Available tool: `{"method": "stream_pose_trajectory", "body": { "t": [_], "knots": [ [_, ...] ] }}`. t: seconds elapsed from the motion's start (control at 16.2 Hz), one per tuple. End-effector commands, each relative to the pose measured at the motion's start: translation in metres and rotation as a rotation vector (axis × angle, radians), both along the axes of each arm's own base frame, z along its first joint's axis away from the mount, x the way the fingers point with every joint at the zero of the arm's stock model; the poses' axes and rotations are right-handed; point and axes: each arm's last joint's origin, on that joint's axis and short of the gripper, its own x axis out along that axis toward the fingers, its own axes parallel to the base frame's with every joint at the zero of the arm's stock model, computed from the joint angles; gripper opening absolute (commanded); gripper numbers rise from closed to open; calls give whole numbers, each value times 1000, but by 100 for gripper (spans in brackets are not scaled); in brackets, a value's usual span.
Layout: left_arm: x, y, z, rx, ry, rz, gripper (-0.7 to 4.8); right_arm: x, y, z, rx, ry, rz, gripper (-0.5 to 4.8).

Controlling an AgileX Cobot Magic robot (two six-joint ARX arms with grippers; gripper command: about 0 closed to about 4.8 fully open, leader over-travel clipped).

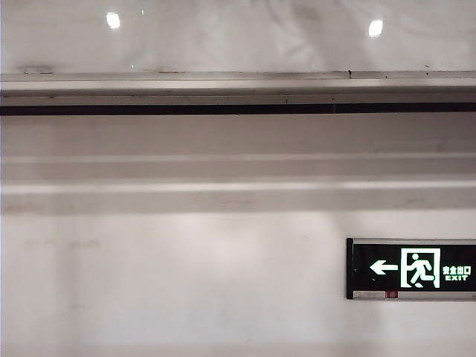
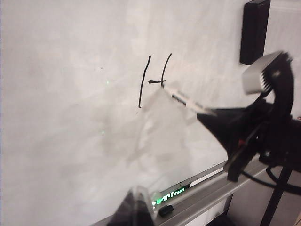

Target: Take a marker from the whiteboard tray, write "Hi!" on the whiteboard, and then put the marker back vertically into the whiteboard tray.

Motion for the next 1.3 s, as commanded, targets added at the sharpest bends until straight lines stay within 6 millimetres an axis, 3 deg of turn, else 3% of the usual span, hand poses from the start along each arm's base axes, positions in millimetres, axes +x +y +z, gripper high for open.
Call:
{"method": "stream_pose_trajectory", "body": {
  "t": [0.06, 0.25, 0.56, 1.3],
  "knots": [
    [-2, 1, 2, -5, -14, -6, -6, 0, -1, -6, -1, 60, -18, -1],
    [-2, 1, 2, -5, -14, -6, -6, -1, -1, -6, -6, 66, -18, -1],
    [-2, 1, 2, -5, -15, -6, -6, -25, -17, 21, 62, -54, -32, -1],
    [-2, 1, 2, -5, -15, -6, -6, -1, -12, 9, 34, -51, -23, -1]
  ]
}}
